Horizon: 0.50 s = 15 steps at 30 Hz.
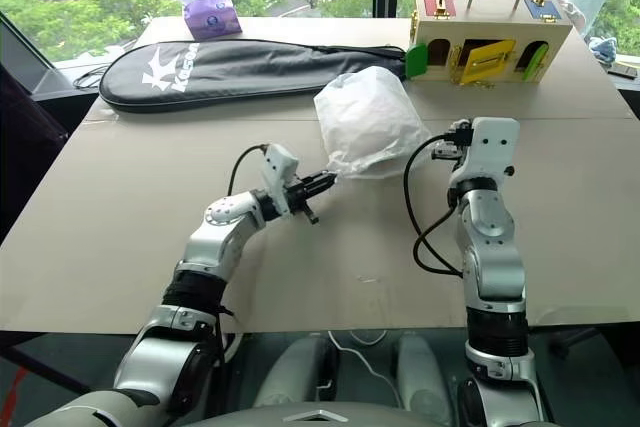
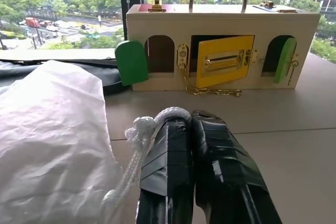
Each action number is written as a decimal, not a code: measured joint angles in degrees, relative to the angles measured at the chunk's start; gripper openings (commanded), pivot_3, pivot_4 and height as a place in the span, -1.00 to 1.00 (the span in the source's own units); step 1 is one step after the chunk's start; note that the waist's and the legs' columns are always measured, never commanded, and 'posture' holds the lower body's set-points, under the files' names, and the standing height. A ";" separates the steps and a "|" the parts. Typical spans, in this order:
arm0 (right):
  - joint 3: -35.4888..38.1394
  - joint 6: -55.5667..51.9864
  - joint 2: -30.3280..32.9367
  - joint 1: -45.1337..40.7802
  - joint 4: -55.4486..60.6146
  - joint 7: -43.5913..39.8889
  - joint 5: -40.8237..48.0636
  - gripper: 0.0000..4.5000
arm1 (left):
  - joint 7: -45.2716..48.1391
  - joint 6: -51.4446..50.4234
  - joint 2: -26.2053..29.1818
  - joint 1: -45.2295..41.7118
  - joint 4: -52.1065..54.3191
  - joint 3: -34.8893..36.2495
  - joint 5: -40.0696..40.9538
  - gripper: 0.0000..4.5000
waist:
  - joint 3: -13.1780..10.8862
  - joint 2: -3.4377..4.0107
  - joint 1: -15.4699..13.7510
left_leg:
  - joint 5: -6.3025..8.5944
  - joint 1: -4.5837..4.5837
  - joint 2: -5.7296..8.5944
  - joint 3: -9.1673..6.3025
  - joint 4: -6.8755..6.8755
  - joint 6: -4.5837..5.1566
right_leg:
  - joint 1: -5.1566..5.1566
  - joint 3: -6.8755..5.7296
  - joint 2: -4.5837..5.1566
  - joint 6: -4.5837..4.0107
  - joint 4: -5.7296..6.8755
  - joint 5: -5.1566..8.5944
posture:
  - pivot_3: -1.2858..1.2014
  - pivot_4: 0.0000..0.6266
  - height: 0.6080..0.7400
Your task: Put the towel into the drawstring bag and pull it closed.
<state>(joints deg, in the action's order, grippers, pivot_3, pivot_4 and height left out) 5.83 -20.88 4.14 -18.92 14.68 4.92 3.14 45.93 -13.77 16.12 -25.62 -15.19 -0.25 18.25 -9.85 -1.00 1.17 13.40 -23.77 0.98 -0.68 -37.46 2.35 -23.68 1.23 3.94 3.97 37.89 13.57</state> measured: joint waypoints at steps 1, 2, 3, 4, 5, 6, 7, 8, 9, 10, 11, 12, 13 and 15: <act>0.23 0.01 0.04 0.00 -0.01 0.06 -0.09 -1.00 | -0.95 -2.54 0.28 1.64 2.85 1.28 1.52 -0.96 | 0.00 0.00 -0.02 | 0.00 0.00 -0.01 0.00 0.00 0.00 | 0.00 0.00 0.01 0.00 0.00 0.00 | 0.03 -0.52 1.00; 0.40 0.01 0.07 -0.01 -0.03 0.13 -0.15 -1.00 | -1.50 -3.93 0.39 2.39 4.14 2.07 2.36 -0.96 | 0.00 0.00 -0.07 | 0.00 0.00 -0.01 0.00 0.00 0.00 | 0.00 -0.01 0.01 0.00 0.01 0.00 | 0.03 -0.52 1.00; 0.49 0.05 0.07 -0.02 -0.03 0.27 -0.23 -1.00 | -2.52 -5.99 0.54 3.62 6.32 3.19 3.60 -0.96 | 0.00 0.00 -0.10 | 0.00 0.01 -0.01 -0.01 0.00 0.00 | 0.00 -0.01 0.00 0.00 0.01 0.00 | 0.03 -0.52 1.00; 0.76 0.06 0.07 -0.03 -0.06 0.41 -0.33 -1.00 | -3.15 -7.30 0.55 4.27 7.59 3.90 4.45 -0.96 | 0.00 0.00 -0.14 | 0.00 0.01 -0.01 -0.01 0.00 0.00 | 0.00 0.00 0.01 0.00 0.01 0.00 | 0.03 -0.52 1.00; 0.88 0.11 0.06 -0.07 -0.13 0.58 -0.40 -1.00 | -4.10 -8.56 0.60 5.16 9.00 4.73 5.10 -0.96 | 0.00 0.00 -0.17 | 0.00 0.02 -0.01 -0.01 0.00 0.00 | 0.01 -0.01 0.01 0.00 0.01 0.00 | 0.03 -0.52 1.00; 0.95 0.17 0.07 -0.08 -0.14 0.66 -0.43 -1.00 | -4.56 -9.10 0.67 5.66 9.64 5.11 5.57 -0.96 | 0.00 0.00 -0.18 | 0.00 0.02 -0.01 0.00 0.00 0.00 | 0.01 0.00 0.01 0.00 0.01 0.00 | 0.03 -0.52 1.00; 1.10 0.37 0.04 -0.16 -0.38 0.79 -0.46 -1.00 | -5.33 -9.95 0.85 6.48 10.49 5.67 6.00 -0.96 | 0.00 0.00 -0.18 | 0.00 0.02 -0.01 -0.01 0.00 -0.01 | 0.00 0.00 0.01 0.00 0.01 0.00 | 0.03 -0.52 1.00; 1.29 0.71 0.04 -0.33 -0.99 1.03 -0.47 -1.00 | -6.33 -10.75 1.01 7.57 11.36 6.39 6.24 -0.96 | 0.00 0.00 -0.18 | 0.00 0.02 -0.01 0.00 0.00 -0.01 | 0.00 0.00 0.01 0.00 0.01 0.00 | 0.03 -0.52 1.00; 1.56 0.89 0.04 -0.33 -1.30 1.24 -0.49 -1.00 | -6.71 -11.03 1.10 8.01 11.54 6.63 6.26 -0.96 | 0.00 0.00 -0.19 | 0.00 0.02 -0.01 0.00 0.00 -0.01 | 0.00 0.00 0.01 -0.01 0.02 0.00 | 0.03 -0.52 1.00; 1.72 1.10 0.04 -0.44 -1.76 1.43 -0.55 -1.00 | -7.64 -11.22 1.05 8.42 11.84 6.85 6.28 -0.96 | 0.00 0.00 -0.20 | 0.00 0.02 0.00 -0.01 0.00 -0.01 | 0.00 -0.01 0.01 -0.01 0.01 0.00 | 0.03 -0.52 1.00; 1.89 1.19 0.04 -0.66 -2.20 1.75 -0.68 -1.00 | -8.94 -11.27 0.85 8.69 12.03 7.05 6.28 -0.96 | 0.00 0.00 -0.25 | 0.00 0.02 0.00 0.00 0.00 -0.01 | 0.00 -0.01 0.01 -0.01 0.02 0.00 | 0.03 -0.52 1.00; 1.98 1.23 0.04 -0.80 -2.34 1.96 -0.78 -1.00 | -10.45 -11.14 0.42 8.70 12.03 7.40 6.11 -0.96 | 0.00 0.00 -0.29 | 0.00 0.02 0.00 0.00 0.00 -0.01 | 0.00 0.00 0.01 -0.01 0.02 0.00 | 0.03 -0.52 1.00; 1.99 1.28 0.04 -0.94 -2.36 2.17 -0.88 -1.00 | -11.71 -10.93 0.16 8.68 12.00 7.71 5.94 -0.96 | 0.00 0.00 -0.31 | 0.00 0.02 0.00 0.00 0.00 -0.01 | 0.01 0.00 0.01 -0.01 0.01 0.00 | 0.03 -0.52 1.00; 2.53 1.52 0.03 -1.61 -2.76 3.46 -1.25 -1.00 | -16.18 -9.29 -0.96 7.65 10.59 9.36 4.77 -0.96 | 0.00 0.00 -0.36 | -0.01 0.02 0.01 -0.01 -0.01 -0.01 | 0.00 -0.01 0.01 -0.01 0.02 0.00 | 0.03 -0.52 1.00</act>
<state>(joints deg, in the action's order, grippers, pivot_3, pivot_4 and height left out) 8.36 -19.35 4.17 -20.53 11.92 8.38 1.89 29.75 -23.06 15.15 -17.97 -4.60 9.11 23.03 -9.84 -1.01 0.80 13.40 -23.75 0.98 -0.70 -37.46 2.33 -23.67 1.23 3.95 3.96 37.92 13.57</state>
